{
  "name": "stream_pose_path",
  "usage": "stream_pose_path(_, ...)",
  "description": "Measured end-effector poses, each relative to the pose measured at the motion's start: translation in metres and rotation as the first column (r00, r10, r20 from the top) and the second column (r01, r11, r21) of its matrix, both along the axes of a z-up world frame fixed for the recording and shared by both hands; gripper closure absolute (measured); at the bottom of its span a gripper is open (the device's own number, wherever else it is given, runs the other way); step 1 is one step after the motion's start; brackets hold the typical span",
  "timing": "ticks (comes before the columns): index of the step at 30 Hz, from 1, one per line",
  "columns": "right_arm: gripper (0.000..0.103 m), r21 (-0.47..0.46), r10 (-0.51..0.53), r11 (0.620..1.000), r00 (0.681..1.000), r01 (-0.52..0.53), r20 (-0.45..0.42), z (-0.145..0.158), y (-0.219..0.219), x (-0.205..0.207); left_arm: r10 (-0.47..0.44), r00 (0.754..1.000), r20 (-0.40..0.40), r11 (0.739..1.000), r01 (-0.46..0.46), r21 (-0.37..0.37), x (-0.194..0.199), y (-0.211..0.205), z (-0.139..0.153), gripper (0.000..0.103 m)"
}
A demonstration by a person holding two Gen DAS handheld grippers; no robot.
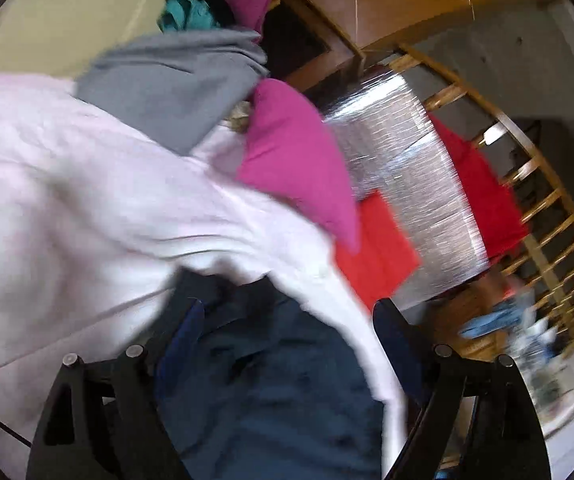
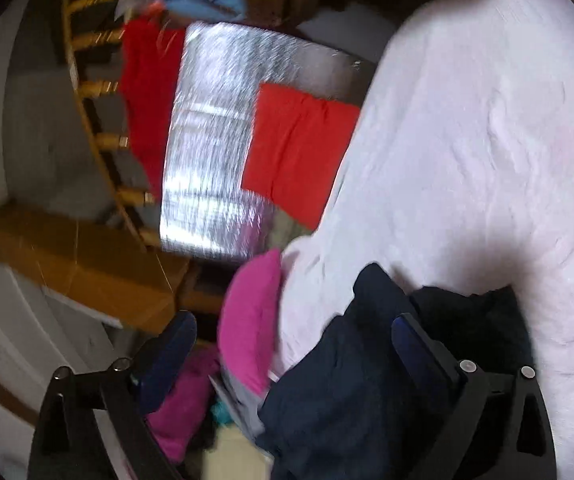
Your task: Fold large clothes
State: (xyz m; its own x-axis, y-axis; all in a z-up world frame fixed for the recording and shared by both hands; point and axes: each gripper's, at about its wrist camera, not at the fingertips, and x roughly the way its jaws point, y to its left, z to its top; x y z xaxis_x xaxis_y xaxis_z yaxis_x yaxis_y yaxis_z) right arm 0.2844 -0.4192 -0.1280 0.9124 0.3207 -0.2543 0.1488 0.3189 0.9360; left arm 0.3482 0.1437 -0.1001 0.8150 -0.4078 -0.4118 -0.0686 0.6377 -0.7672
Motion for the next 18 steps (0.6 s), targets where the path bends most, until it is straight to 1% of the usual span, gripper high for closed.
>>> stream_pose_path(1, 0.006, -0.041, 0.027, 0.999, 0.999, -0.028, -0.018, 0.003, 0.008, -0.002, 0.022, 0.999, -0.033, 0.998, -0.02, 0.058, -0.006, -0.004, -0.005, 0.016)
stream_pose_path(2, 0.014, -0.101, 0.056, 0.993, 0.997, -0.061, -0.052, 0.007, 0.018, -0.004, 0.042, 0.997, -0.066, 0.993, -0.035, 0.111, -0.009, -0.009, -0.011, 0.016)
stream_pose_path(3, 0.02, -0.185, 0.085, 0.977, 0.991, -0.103, -0.106, 0.011, 0.033, -0.004, 0.06, 0.993, -0.099, 0.987, -0.044, 0.153, -0.012, -0.01, -0.016, 0.016)
stream_pose_path(5, 0.05, -0.308, 0.118, 0.934, 0.968, -0.184, -0.22, 0.011, 0.056, 0.001, 0.109, 0.974, -0.198, 0.965, -0.056, 0.255, -0.012, -0.012, -0.032, 0.016)
stream_pose_path(6, 0.055, -0.348, 0.128, 0.91, 0.953, -0.223, -0.275, 0.009, 0.068, 0.006, 0.128, 0.964, -0.234, 0.958, -0.059, 0.28, -0.012, -0.01, -0.04, 0.016)
stream_pose_path(7, 0.057, -0.367, 0.127, 0.898, 0.94, -0.245, -0.316, 0.004, 0.076, 0.012, 0.146, 0.953, -0.266, 0.953, -0.063, 0.297, -0.012, -0.007, -0.047, 0.016)
stream_pose_path(8, 0.057, -0.368, 0.12, 0.89, 0.917, -0.268, -0.379, -0.007, 0.084, 0.019, 0.176, 0.929, -0.325, 0.944, -0.066, 0.322, -0.009, -0.004, -0.059, 0.016)
stream_pose_path(9, 0.057, -0.36, 0.102, 0.889, 0.89, -0.281, -0.444, -0.021, 0.089, 0.025, 0.176, 0.917, -0.358, 0.942, -0.052, 0.33, -0.006, -0.002, -0.067, 0.016)
stream_pose_path(10, 0.06, -0.356, 0.088, 0.89, 0.873, -0.285, -0.479, -0.031, 0.088, 0.027, 0.152, 0.904, -0.4, 0.946, -0.016, 0.323, -0.002, -0.002, -0.077, 0.016)
stream_pose_path(11, 0.059, -0.355, 0.08, 0.888, 0.858, -0.292, -0.507, -0.039, 0.09, 0.032, 0.144, 0.901, -0.408, 0.948, -0.007, 0.319, 0.0, -0.002, -0.078, 0.016)
stream_pose_path(12, 0.06, -0.387, 0.055, 0.873, 0.849, -0.296, -0.526, -0.036, 0.096, 0.035, 0.148, 0.904, -0.401, 0.945, -0.009, 0.327, 0.001, -0.001, -0.076, 0.016)
stream_pose_path(14, 0.058, -0.447, 0.026, 0.839, 0.843, -0.311, -0.537, -0.022, 0.108, 0.04, 0.133, 0.922, -0.365, 0.928, 0.013, 0.372, 0.002, -0.003, -0.066, 0.016)
stream_pose_path(16, 0.058, -0.52, -0.022, 0.803, 0.857, -0.292, -0.515, -0.001, 0.124, 0.043, 0.134, 0.93, -0.341, 0.918, 0.012, 0.396, 0.001, -0.002, -0.058, 0.016)
stream_pose_path(17, 0.058, -0.547, -0.019, 0.785, 0.871, -0.292, -0.492, 0.008, 0.133, 0.046, 0.142, 0.94, -0.311, 0.916, -0.005, 0.402, -0.002, 0.001, -0.052, 0.016)
stream_pose_path(18, 0.058, -0.561, 0.012, 0.77, 0.885, -0.305, -0.466, 0.018, 0.145, 0.05, 0.145, 0.944, -0.296, 0.915, -0.015, 0.403, -0.001, 0.002, -0.048, 0.016)
